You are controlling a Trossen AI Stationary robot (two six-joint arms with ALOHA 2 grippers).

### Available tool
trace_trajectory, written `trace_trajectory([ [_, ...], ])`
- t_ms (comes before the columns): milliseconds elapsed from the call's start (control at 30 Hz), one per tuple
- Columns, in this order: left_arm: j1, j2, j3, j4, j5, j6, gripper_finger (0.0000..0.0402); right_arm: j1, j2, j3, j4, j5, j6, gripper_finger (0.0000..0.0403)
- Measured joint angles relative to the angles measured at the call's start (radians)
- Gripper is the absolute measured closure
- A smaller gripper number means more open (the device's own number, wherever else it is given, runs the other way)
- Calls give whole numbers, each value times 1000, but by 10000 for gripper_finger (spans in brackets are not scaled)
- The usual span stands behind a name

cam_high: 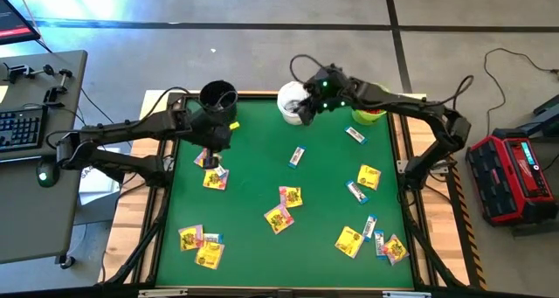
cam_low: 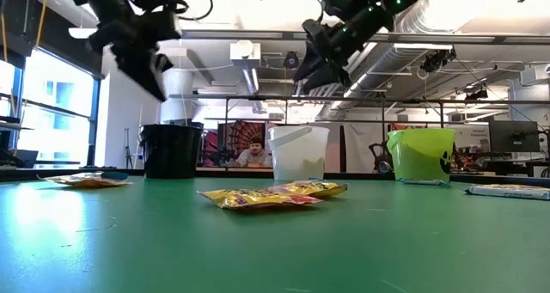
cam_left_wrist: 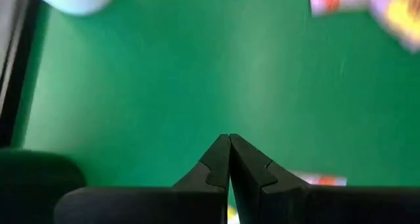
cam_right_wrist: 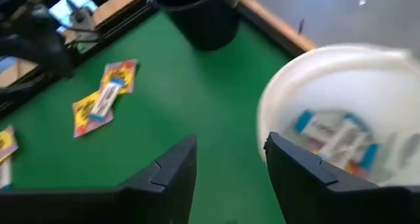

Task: Sort candy by brand, put in halloween buckets
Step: Put the white candy into the white bucket

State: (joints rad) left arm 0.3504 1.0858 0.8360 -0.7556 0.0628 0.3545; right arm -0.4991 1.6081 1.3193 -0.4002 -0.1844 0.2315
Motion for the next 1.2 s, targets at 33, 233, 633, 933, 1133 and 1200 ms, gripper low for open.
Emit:
trace_trajectory([
  [33,0,4,0,-25,-12,41,401,14,0,-17,13,-1,13,231],
  [233,-5,56,-5,-155,-93,236,385,103,0,-69,43,5,57,214],
  [633,-22,104,-143,-172,-98,392,258,173,0,-72,51,26,82,208],
  [933,-44,104,-239,6,-102,424,220,173,0,-72,51,40,81,208],
  [1133,-44,104,-293,35,-101,428,220,173,0,-72,50,44,78,208],
  [1200,-44,104,-304,28,-101,428,220,173,0,-72,49,44,78,208],
])
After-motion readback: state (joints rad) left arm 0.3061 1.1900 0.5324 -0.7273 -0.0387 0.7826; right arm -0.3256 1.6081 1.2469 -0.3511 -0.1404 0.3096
